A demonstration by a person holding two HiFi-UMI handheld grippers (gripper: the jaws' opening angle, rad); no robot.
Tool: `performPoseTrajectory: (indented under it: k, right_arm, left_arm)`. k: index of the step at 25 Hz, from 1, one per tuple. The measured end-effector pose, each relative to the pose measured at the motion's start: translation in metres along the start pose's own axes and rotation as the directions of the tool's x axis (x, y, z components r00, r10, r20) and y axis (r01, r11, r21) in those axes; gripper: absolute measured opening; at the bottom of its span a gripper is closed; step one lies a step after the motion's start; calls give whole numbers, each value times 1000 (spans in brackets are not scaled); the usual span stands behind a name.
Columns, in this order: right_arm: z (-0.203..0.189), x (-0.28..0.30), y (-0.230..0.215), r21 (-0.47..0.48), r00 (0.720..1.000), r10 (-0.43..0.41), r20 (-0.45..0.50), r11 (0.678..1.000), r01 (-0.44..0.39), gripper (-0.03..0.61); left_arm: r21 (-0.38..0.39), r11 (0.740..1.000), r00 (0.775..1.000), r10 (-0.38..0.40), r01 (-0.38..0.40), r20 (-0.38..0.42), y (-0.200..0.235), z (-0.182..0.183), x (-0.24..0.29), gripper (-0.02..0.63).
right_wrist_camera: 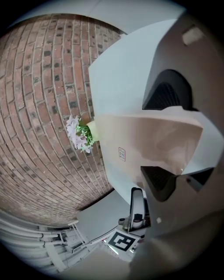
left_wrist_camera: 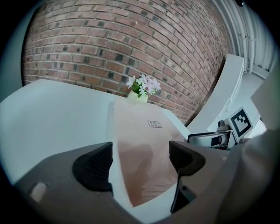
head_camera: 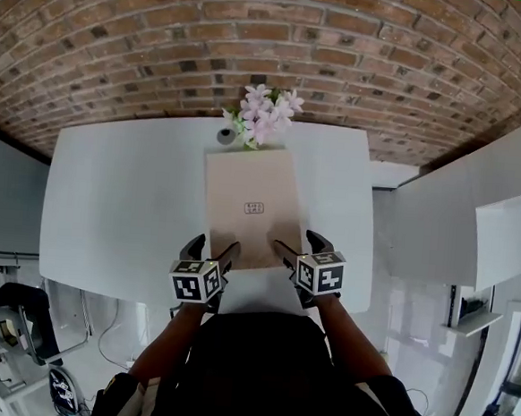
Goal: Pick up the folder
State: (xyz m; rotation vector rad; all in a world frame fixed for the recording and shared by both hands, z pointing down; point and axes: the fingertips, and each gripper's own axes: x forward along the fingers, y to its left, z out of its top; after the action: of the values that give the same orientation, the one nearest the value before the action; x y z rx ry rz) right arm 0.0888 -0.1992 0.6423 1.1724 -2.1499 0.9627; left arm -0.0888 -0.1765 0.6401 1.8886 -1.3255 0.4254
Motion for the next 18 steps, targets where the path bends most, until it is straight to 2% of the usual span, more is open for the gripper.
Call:
performPoseTrajectory:
  k: [5,18]
  right_arm:
    - [-5,11,-4,13,999,6,-32,1000,-5,402]
    - [-13,25,-3,9,996,23,-87,1000,-22,400]
  left_arm:
    - [-3,1000,999,-6,6,-36,6,-4,13,417]
    - [-18,999,995,-43,42,-84,7,-15,26,417]
